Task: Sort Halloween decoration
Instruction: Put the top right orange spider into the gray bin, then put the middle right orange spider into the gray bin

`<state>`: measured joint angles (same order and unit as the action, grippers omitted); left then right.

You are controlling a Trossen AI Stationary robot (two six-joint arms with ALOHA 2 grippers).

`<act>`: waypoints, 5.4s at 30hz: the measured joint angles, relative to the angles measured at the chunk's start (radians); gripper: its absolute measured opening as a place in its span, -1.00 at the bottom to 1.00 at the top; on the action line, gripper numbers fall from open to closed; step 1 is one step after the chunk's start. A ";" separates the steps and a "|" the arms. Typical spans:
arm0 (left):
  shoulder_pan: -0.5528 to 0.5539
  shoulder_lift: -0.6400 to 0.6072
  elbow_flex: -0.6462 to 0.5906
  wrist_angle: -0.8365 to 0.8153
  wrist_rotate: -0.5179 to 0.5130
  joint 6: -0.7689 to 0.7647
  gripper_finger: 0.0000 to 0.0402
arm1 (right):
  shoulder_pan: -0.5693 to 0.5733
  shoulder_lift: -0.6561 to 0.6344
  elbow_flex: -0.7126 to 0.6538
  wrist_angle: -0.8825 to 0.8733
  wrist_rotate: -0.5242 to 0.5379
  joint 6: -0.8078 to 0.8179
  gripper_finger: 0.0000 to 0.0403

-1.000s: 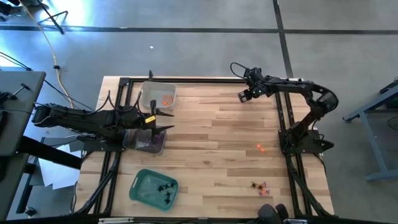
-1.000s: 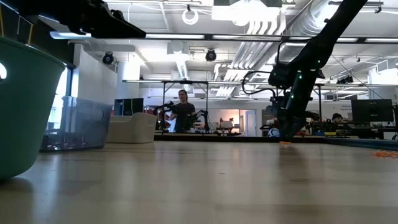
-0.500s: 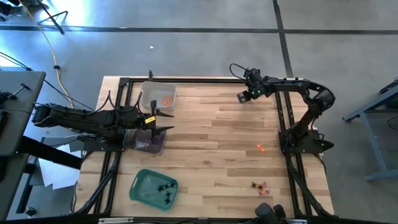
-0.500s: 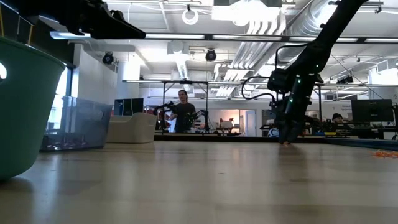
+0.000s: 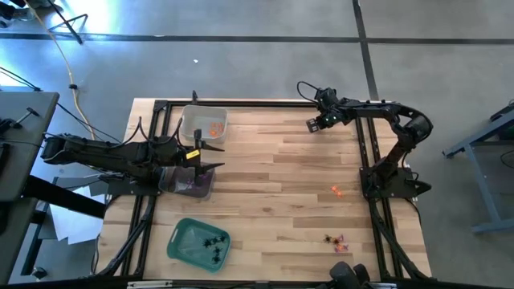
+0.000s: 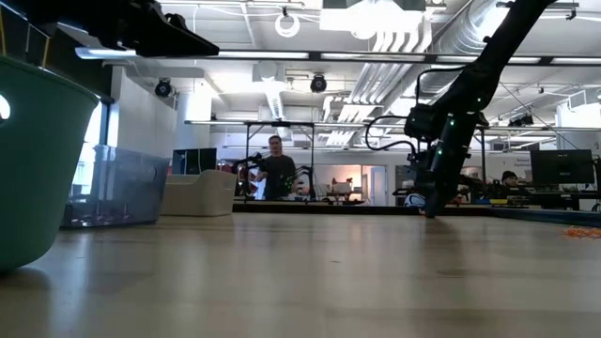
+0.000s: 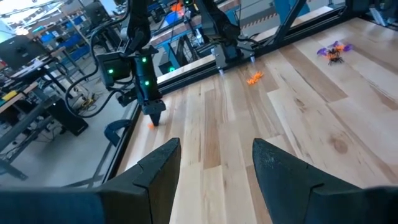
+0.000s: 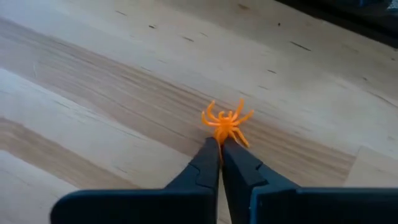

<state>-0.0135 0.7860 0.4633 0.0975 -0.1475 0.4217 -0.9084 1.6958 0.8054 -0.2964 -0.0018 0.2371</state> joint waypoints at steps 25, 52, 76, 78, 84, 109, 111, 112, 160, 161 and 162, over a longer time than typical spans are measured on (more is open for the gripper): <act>0.000 -0.028 0.000 -0.026 0.007 0.018 -0.07 | 0.335 -0.234 0.178 0.135 -0.123 0.098 -1.00; -0.003 -0.113 0.001 -0.153 0.115 0.017 -0.07 | 0.567 0.490 0.966 0.326 -0.194 -0.087 -1.00; -0.003 -0.113 0.001 -0.190 0.138 -0.001 -0.07 | 0.552 0.769 1.211 0.235 -0.214 -0.038 -1.00; -0.003 -0.113 0.001 -0.190 0.138 -0.001 -0.07 | 0.553 0.772 1.211 0.233 -0.203 -0.045 -1.00; -0.013 -0.113 0.001 -0.200 0.137 -0.001 -0.07 | 0.553 0.788 1.211 0.238 -0.200 -0.036 -1.00; -0.016 -0.113 0.001 -0.206 0.136 -0.011 -0.07 | 0.553 0.795 1.209 0.304 -0.240 -0.036 -0.32; -0.016 -0.113 0.001 -0.206 0.136 -0.014 -0.07 | 0.553 0.795 1.209 0.310 -0.240 -0.036 -0.29; -0.016 -0.113 0.001 -0.206 0.137 -0.018 -0.07 | 0.553 0.795 1.209 0.315 -0.240 -0.036 -0.29; -0.013 -0.126 0.000 -0.153 -0.011 -0.025 -0.07 | 0.520 -0.222 0.508 -1.002 0.088 0.087 -0.57; -0.013 -0.121 0.000 -0.136 -0.019 -0.025 -0.07 | 0.526 -0.280 0.429 -0.966 0.082 0.134 -0.57; -0.013 -0.115 0.000 -0.121 -0.022 -0.025 -0.07 | 0.534 -0.336 0.357 -0.928 0.074 0.183 -0.57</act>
<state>-0.0265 0.6715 0.4633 -0.0237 -0.1695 0.3969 -0.3745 1.3601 1.1628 -1.2241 0.0720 0.4205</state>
